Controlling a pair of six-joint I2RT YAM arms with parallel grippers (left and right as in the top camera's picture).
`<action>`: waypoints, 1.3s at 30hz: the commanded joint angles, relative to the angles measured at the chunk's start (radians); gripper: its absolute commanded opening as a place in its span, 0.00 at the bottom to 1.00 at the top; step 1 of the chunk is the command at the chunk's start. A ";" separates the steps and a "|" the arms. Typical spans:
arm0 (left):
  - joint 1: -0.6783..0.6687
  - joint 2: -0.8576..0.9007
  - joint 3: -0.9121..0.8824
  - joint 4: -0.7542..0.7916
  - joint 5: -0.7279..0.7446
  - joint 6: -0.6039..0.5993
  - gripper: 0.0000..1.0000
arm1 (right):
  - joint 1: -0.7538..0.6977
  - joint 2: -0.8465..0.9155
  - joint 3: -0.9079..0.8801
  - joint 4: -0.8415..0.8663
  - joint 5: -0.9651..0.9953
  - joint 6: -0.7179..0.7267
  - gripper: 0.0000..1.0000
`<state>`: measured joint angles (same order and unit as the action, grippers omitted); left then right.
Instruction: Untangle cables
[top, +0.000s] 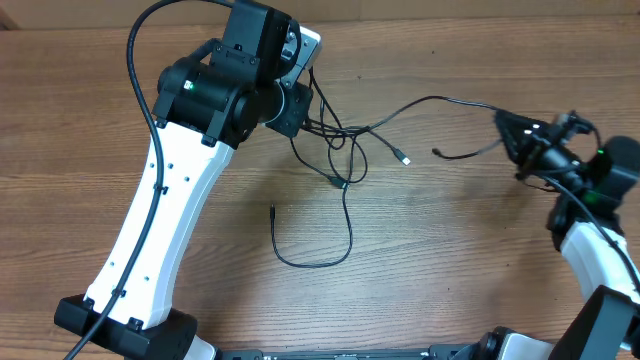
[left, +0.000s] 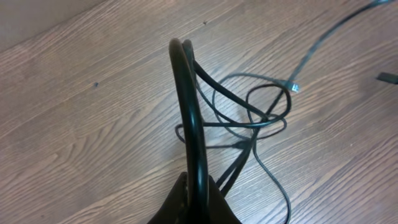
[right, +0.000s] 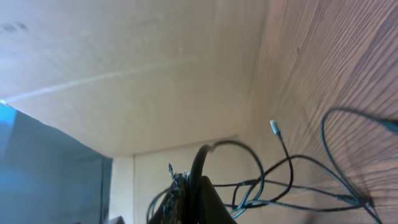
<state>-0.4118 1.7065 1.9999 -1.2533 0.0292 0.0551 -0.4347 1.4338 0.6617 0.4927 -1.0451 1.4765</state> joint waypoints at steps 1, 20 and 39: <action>0.007 0.005 0.011 0.025 0.029 -0.037 0.04 | -0.021 0.002 0.007 0.002 -0.057 -0.023 0.19; 0.006 -0.008 0.041 0.145 0.240 -0.007 0.04 | 0.097 0.002 0.007 -0.012 -0.084 -0.130 1.00; 0.008 -0.015 0.668 0.147 0.226 0.013 0.04 | 0.212 0.003 0.007 -0.087 -0.078 -0.204 1.00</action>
<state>-0.4118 1.6951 2.6396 -1.1084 0.2581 0.0513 -0.2367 1.4338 0.6617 0.4026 -1.1198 1.2884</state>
